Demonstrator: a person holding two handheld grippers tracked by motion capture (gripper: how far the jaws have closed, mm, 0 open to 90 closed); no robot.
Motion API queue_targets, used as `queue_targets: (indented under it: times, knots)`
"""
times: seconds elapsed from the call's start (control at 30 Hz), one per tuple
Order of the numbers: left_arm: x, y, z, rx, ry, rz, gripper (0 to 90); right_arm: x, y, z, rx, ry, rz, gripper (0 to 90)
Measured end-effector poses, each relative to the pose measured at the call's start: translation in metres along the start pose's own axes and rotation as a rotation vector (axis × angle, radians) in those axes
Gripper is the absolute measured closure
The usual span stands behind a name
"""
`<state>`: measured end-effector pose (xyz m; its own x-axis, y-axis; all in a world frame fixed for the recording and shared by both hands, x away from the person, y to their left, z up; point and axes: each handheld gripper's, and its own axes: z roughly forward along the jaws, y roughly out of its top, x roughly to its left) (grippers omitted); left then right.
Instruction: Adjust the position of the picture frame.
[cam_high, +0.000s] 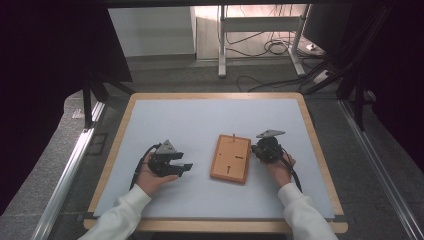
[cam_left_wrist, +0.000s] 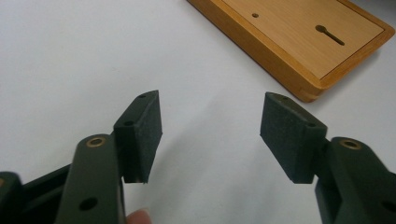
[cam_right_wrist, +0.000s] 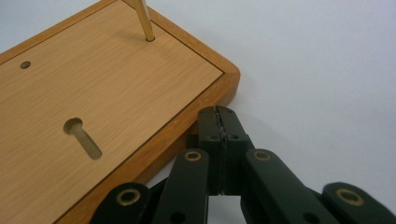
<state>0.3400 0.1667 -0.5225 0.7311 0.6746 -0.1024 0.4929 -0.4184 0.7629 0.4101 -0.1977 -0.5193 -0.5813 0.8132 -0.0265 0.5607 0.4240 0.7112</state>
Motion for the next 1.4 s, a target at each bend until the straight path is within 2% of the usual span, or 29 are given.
queue_targets:
  times: [0.13,0.33,0.47,0.53,0.73,0.97,1.2,1.4]
  knots:
    - [0.000,0.000,0.001,0.007,-0.002,0.003,35.9,-0.001,0.001,0.001,-0.002,-0.004,0.006,90.0]
    - [0.000,0.000,0.001,0.006,-0.004,0.005,34.9,-0.002,0.002,0.006,0.023,-0.030,0.002,90.0]
    - [0.000,-0.001,0.002,0.008,-0.008,0.005,34.7,-0.003,0.003,0.008,0.023,-0.019,0.001,90.0]
    - [0.000,0.000,0.002,0.010,-0.008,0.008,34.6,-0.001,0.004,0.010,0.019,0.009,-0.003,90.0]
    - [0.000,-0.001,0.002,0.010,-0.008,0.008,34.4,0.018,0.007,0.013,0.025,0.035,-0.058,90.0]
    - [0.003,-0.001,0.001,0.004,-0.004,0.003,34.3,0.033,0.006,0.013,0.026,0.076,-0.083,90.0]
    - [0.006,-0.001,-0.002,-0.008,0.006,-0.006,34.3,0.056,0.005,0.012,0.029,0.120,-0.149,90.0]
    - [0.007,-0.001,-0.002,-0.011,0.008,-0.005,34.3,0.067,0.004,0.012,0.024,0.166,-0.165,90.0]
